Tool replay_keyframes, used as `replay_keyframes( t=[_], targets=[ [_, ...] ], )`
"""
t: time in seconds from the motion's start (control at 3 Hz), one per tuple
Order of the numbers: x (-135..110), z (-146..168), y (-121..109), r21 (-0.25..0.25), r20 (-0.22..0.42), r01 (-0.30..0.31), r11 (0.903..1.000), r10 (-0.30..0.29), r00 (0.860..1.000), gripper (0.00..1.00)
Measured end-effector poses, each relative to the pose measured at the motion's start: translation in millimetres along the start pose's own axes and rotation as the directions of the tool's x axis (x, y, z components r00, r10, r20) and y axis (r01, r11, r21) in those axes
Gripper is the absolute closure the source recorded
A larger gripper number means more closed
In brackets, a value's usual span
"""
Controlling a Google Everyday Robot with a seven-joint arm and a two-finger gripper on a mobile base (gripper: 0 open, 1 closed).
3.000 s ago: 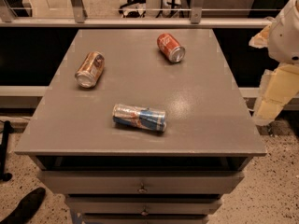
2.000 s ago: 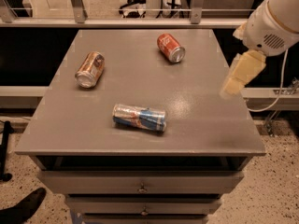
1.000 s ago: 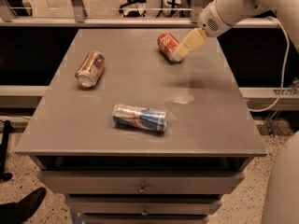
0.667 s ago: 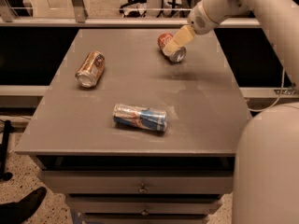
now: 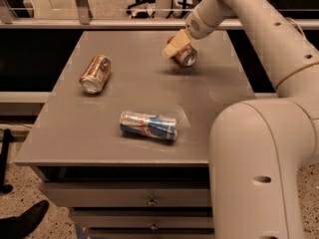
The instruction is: Pick coke can
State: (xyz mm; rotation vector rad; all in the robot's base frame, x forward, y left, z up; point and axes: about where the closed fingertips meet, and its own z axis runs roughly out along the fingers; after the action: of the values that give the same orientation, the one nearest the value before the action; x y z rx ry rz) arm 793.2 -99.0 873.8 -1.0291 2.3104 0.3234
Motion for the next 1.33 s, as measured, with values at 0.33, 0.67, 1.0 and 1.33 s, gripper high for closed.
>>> replay_keyframes(
  t=[0.33,0.67,1.0,1.33],
  targets=[
    [2,20,-4,0.015,-0.047,-0.038,0.9992,0.039,0.998,0.00],
    [5,29,-10,0.045,-0.082,-0.048,0.9978,0.051,0.995,0.17],
    [5,25,-16,0.094,-0.106,-0.021,0.9954,0.031,0.994,0.48],
    [4,13,-18,0.119,-0.104,0.018,0.9928,-0.006,0.995,0.71]
  ],
)
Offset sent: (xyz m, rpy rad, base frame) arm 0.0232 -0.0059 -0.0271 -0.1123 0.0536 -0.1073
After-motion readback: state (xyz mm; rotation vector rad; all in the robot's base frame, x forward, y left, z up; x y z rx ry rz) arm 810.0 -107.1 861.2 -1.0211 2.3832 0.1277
